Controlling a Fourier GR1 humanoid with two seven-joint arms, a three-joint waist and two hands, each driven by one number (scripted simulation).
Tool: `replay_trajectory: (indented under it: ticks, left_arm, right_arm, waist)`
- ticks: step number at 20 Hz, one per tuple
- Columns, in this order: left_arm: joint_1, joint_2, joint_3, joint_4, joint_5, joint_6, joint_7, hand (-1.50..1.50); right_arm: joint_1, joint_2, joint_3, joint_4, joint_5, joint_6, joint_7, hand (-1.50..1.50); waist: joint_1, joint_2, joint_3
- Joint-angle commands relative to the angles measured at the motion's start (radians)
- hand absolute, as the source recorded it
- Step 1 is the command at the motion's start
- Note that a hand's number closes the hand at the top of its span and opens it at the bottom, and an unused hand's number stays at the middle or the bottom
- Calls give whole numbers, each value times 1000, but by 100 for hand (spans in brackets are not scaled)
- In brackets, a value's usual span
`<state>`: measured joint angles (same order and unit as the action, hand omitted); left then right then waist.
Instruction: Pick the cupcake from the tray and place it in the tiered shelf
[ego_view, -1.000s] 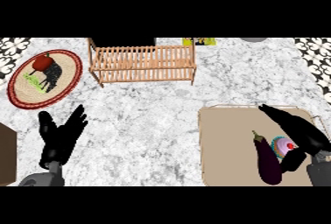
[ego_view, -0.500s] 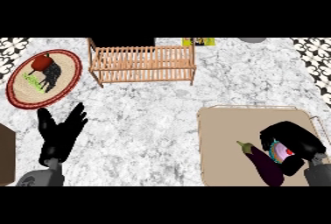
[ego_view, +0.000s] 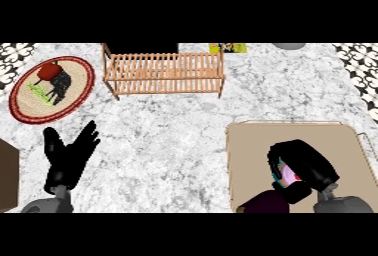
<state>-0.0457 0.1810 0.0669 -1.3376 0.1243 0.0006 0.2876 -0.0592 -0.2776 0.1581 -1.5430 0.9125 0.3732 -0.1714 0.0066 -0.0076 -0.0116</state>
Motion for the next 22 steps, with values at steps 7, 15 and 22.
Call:
replay_trajectory:
  ticks: [7,15,22]
  left_arm:
    - [-42,-17,-45,7,-22,-11,16,0]
    - [-33,-11,-37,1,-8,-24,21,0]
    - [-65,-45,-60,9,-38,19,38,0]
  right_arm:
    - [-202,274,317,-107,-57,-266,564,150]
    - [-538,277,442,-221,-9,-426,1100,150]
    - [-967,277,443,-80,-46,-461,1467,150]
  waist:
    - [64,1,10]
    - [69,-8,6]
    - [65,3,7]
